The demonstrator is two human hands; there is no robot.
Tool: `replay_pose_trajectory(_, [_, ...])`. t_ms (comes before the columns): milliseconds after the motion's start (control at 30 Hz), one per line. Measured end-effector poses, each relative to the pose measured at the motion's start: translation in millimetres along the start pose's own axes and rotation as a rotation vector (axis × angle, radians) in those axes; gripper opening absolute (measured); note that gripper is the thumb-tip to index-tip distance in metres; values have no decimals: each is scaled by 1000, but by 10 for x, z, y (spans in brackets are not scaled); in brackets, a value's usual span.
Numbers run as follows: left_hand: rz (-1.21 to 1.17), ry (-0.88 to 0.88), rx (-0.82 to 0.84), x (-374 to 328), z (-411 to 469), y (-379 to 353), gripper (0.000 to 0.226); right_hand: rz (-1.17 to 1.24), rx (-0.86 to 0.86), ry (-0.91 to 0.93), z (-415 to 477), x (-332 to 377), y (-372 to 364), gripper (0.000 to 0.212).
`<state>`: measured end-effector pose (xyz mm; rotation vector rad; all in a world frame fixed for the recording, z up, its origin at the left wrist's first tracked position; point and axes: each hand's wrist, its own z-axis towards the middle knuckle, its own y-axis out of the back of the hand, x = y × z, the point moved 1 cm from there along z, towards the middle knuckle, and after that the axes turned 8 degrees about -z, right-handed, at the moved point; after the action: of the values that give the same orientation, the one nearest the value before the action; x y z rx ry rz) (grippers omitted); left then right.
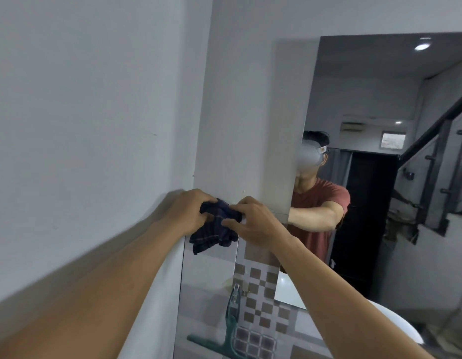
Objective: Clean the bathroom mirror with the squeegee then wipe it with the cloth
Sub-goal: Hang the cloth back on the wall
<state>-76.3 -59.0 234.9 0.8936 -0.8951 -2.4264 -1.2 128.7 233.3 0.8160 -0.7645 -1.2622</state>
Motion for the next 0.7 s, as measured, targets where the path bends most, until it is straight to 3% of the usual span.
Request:
replay_pose_trajectory(100, [-73,-65,20,-18,6,-34,31,-70,33,-13,-7,-1,-16,31])
replay_pose_trajectory(267, [82,-112,67,-26,68,-38,16,-191,68,-1,55,94,-54,45])
replay_pose_trajectory(400, [100,-111,89,-38,88,-46,13,-245,77,-32,56,118,-101,37])
replay_pose_trajectory(700, [41,-143,24,-46,-35,-44,9,-57,-58,-66,-46,145,-63,40])
